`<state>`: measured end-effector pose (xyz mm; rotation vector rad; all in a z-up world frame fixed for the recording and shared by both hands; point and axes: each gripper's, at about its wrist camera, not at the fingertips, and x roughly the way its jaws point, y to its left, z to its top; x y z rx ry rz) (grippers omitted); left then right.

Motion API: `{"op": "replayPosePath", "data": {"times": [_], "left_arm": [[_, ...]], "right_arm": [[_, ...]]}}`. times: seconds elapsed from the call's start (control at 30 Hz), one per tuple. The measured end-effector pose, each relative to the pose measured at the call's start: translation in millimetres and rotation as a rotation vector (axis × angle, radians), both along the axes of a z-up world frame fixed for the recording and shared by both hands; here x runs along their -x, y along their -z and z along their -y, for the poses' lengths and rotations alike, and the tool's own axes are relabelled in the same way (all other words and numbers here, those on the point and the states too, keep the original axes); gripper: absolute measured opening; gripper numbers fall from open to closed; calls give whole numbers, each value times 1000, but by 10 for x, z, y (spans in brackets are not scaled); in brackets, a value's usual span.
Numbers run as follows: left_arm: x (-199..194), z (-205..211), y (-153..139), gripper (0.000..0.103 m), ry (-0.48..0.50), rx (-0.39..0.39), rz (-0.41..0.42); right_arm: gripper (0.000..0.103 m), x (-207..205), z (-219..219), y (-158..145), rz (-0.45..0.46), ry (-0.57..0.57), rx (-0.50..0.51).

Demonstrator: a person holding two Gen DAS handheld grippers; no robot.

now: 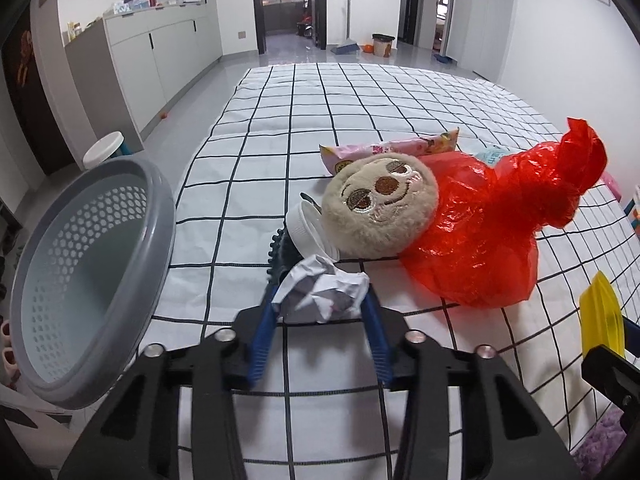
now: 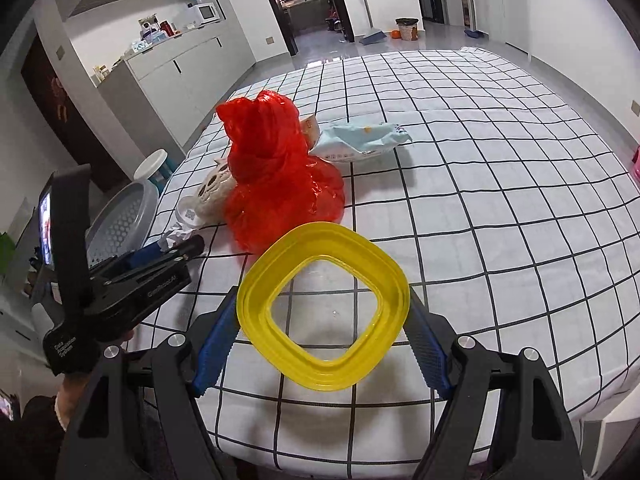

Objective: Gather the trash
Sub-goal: 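Grasp the crumpled white paper with the left tool while the right tool holds the ring, then carry the paper and yellow ring over the grey basket with both tools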

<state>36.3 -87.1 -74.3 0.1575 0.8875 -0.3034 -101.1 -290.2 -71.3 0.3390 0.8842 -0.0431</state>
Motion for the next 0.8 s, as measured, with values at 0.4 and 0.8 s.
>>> {"op": "replayPosePath", "data": {"times": [0.4, 0.8], "left_arm": [[375, -332, -217, 38, -18, 11, 25], [499, -958, -499, 38, -104, 5, 79]], "right_arm": [[75, -9, -125, -24, 8, -23, 16], [75, -60, -563, -217, 38, -104, 13]]}}
